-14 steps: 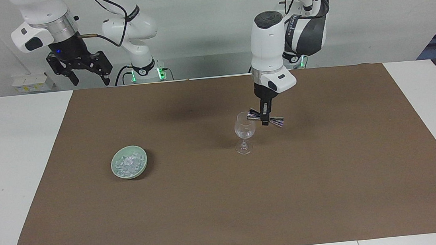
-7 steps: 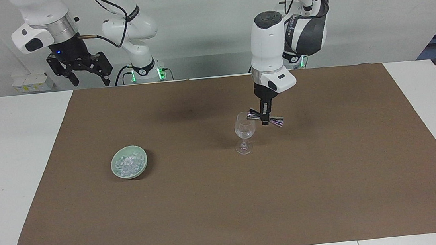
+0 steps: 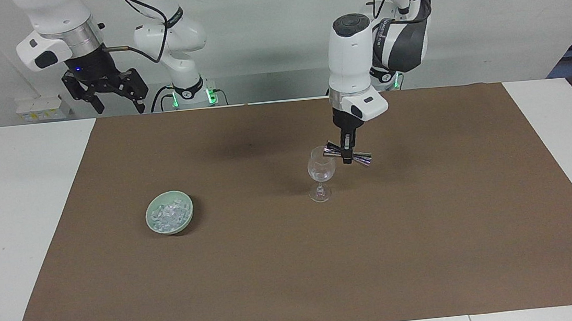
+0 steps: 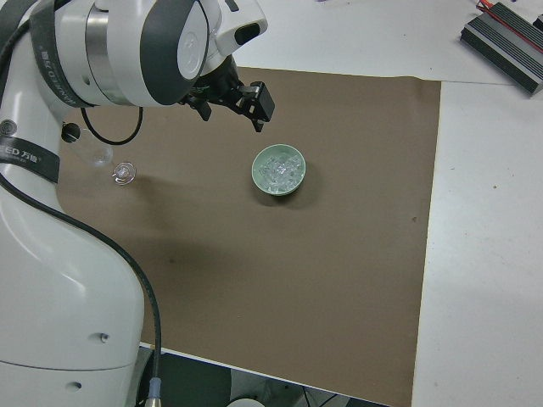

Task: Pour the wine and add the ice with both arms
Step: 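Carry the metal cup back with the left gripper while the right gripper reaches the bowl, then grasp the rim of the ice bowl with the right gripper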

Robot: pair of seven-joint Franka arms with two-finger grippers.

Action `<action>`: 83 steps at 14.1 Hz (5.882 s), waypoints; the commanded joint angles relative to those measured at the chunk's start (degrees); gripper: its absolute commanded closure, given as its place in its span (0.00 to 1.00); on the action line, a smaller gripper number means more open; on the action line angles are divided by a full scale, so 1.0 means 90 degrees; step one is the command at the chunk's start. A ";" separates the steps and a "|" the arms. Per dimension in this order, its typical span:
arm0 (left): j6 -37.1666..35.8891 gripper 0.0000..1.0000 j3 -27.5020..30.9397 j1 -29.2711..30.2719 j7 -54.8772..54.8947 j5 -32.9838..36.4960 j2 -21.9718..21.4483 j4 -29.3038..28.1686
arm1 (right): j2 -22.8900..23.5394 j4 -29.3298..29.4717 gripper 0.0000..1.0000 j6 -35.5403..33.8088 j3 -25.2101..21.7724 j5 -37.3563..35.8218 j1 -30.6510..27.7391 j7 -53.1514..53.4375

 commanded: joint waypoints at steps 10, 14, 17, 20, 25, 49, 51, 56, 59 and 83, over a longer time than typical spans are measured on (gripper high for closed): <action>-0.0161 1.00 0.0157 0.0679 0.1570 -0.2159 -0.0362 0.0102 | -0.0288 -0.0585 0.00 0.0406 -0.0043 0.0159 0.0002 -0.0315; -0.0249 1.00 0.0157 0.1225 0.2081 -0.3332 -0.0432 0.0034 | -0.0337 -0.0810 0.00 0.0729 -0.0043 0.0159 0.0002 -0.0315; -0.0512 1.00 0.0158 0.1938 0.2724 -0.4455 -0.0431 -0.0044 | -0.0298 -0.0986 0.00 0.0953 -0.0052 0.0159 -0.0008 -0.0315; -0.0523 1.00 0.0157 0.2544 0.3018 -0.5422 -0.0402 -0.0258 | -0.0190 -0.1181 0.00 0.1363 -0.0052 0.0159 -0.0027 -0.0325; -0.0630 1.00 0.0157 0.3277 0.4189 -0.6673 -0.0198 -0.0659 | 0.0209 -0.1689 0.00 0.2309 -0.0053 0.0149 -0.0173 -0.0511; -0.0874 1.00 0.0167 0.5222 0.6493 -1.0530 0.0467 -0.2768 | 0.2066 -0.2969 0.00 0.5495 -0.0052 0.0129 0.0031 -0.0481; -0.0884 1.00 0.0167 0.5221 0.6797 -1.0582 0.0448 -0.2905 | 0.2066 -0.2959 0.00 0.5495 -0.0052 0.0129 0.0031 -0.0491; -0.0758 1.00 0.0177 0.5182 0.7042 -1.0581 0.0477 -0.2994 | 0.1968 -0.2979 0.00 0.5223 -0.0052 0.0100 0.0022 -0.0569; -0.0670 1.00 0.0167 0.5182 0.7402 -1.0591 0.0516 -0.3130 | 0.1871 -0.2979 0.00 0.4978 -0.0062 0.0100 -0.0007 -0.0715; -0.0474 0.70 0.0177 0.5124 0.7892 -1.0591 0.0780 -0.3150 | 0.1295 -0.3086 1.00 0.4696 -0.0052 0.0090 -0.0057 -0.0755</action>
